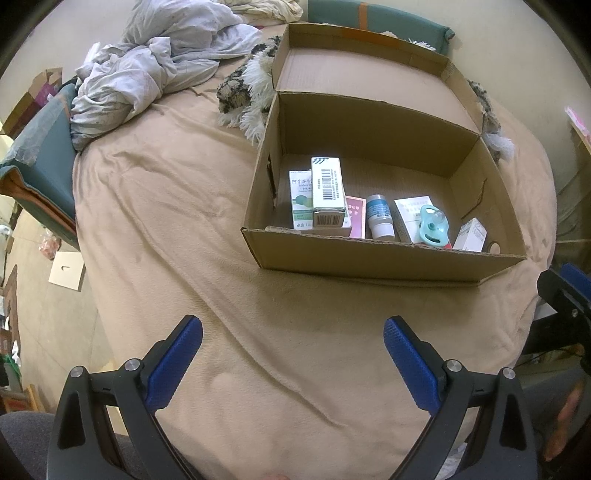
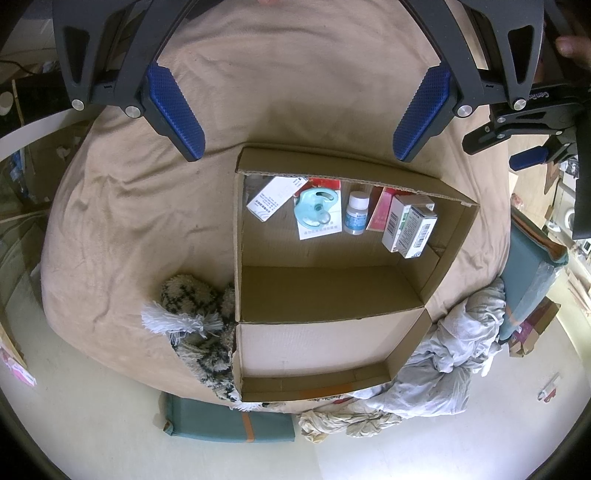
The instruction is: Organize objects
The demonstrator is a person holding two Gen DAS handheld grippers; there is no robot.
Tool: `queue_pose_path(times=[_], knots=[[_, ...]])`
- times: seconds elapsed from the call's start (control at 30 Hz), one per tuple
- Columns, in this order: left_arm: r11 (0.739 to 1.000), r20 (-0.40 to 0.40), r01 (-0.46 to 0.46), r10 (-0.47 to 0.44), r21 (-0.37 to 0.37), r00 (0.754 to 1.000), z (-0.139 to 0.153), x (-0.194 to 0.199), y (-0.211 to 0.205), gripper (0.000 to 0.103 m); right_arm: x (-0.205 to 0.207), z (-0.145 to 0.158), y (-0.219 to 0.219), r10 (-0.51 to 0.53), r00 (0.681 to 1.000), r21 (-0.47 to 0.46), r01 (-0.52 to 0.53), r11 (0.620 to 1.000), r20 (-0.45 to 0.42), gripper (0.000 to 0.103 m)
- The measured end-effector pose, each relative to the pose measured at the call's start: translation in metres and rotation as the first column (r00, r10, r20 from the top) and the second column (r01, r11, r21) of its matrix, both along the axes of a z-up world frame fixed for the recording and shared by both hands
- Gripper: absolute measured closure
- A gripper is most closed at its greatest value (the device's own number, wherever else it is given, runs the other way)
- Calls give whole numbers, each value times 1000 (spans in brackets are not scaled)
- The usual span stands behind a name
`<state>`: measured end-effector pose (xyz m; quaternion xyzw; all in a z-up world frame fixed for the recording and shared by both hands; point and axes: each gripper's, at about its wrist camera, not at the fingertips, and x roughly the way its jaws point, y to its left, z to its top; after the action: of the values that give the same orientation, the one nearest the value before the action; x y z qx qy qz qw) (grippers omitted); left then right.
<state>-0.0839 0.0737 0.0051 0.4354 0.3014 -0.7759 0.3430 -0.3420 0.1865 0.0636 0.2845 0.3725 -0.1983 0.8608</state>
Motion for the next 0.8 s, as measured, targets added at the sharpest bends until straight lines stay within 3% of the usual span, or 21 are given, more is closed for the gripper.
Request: queue_pose_path(times=[0.8], knots=[[1000,-10,1,-1,1,1000,3,2,-2,5,3,-2,1,13,1000,-13,-13,1000,-11,0]])
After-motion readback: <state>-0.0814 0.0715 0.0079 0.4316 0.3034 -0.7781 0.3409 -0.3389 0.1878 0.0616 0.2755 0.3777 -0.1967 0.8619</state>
